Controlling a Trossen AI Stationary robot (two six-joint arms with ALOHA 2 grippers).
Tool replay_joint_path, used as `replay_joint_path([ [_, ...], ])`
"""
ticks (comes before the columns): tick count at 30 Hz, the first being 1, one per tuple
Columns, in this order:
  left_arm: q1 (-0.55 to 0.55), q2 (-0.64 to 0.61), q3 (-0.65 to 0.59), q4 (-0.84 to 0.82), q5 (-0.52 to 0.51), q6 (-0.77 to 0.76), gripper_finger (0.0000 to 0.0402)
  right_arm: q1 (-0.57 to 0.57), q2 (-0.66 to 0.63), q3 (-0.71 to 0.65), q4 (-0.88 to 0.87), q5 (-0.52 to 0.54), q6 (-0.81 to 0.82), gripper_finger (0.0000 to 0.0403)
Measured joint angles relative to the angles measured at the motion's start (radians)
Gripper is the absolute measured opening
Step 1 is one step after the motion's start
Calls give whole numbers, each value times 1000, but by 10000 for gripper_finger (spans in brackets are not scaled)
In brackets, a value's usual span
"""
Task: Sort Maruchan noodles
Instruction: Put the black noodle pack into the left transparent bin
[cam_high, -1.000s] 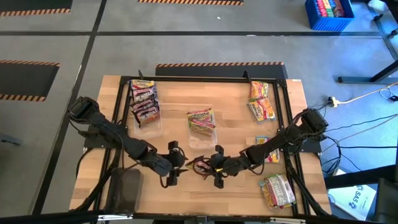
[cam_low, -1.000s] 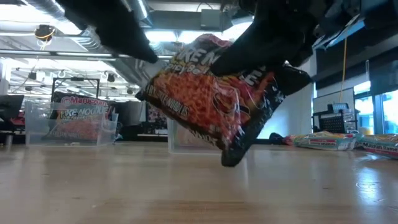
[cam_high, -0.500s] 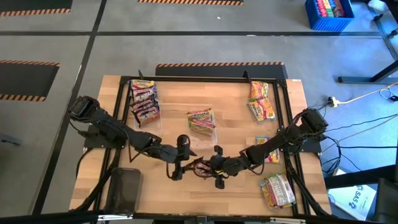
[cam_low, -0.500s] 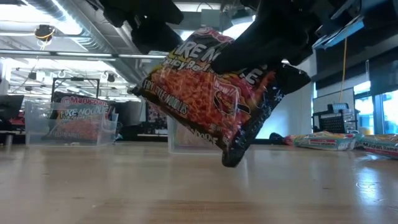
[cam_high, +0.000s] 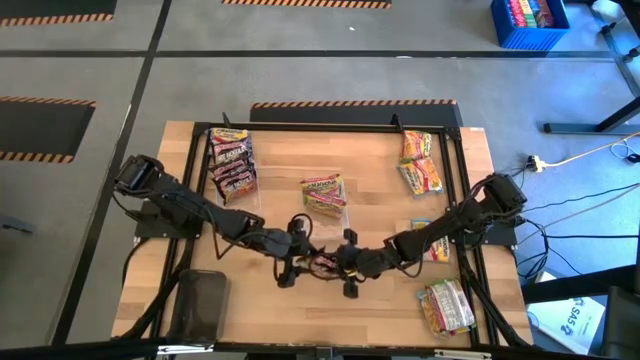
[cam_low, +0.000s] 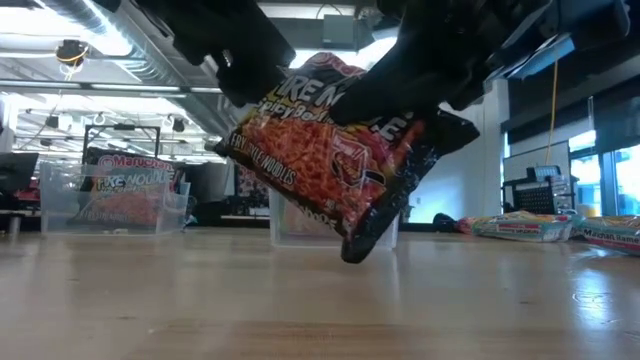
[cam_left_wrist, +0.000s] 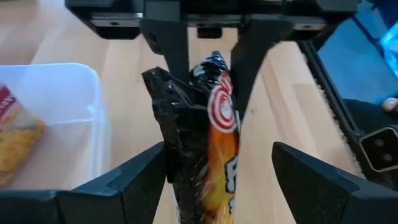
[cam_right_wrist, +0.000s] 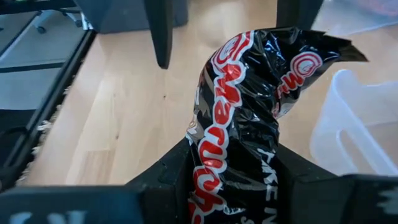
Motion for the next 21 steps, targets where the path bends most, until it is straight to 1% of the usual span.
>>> replay_joint_path([
  [3,2,0,0,9,6,5,280,0,0,0,7,11,-15,124],
  [6,2,0,0,29,3,23,280,1,0,0,49,17,-52,124],
  [11,2,0,0,29,-40,30,280,1,0,0,104,15,-75,124],
  [15,0,0,0,38,-15,25,278,0,0,0,139,40,-99,124],
  [17,-3,0,0,32,-15,10,269,0,0,0,162,39,-120,124],
  [21,-2,0,0,32,-2,4,236,0,0,0,175,40,-144,124],
])
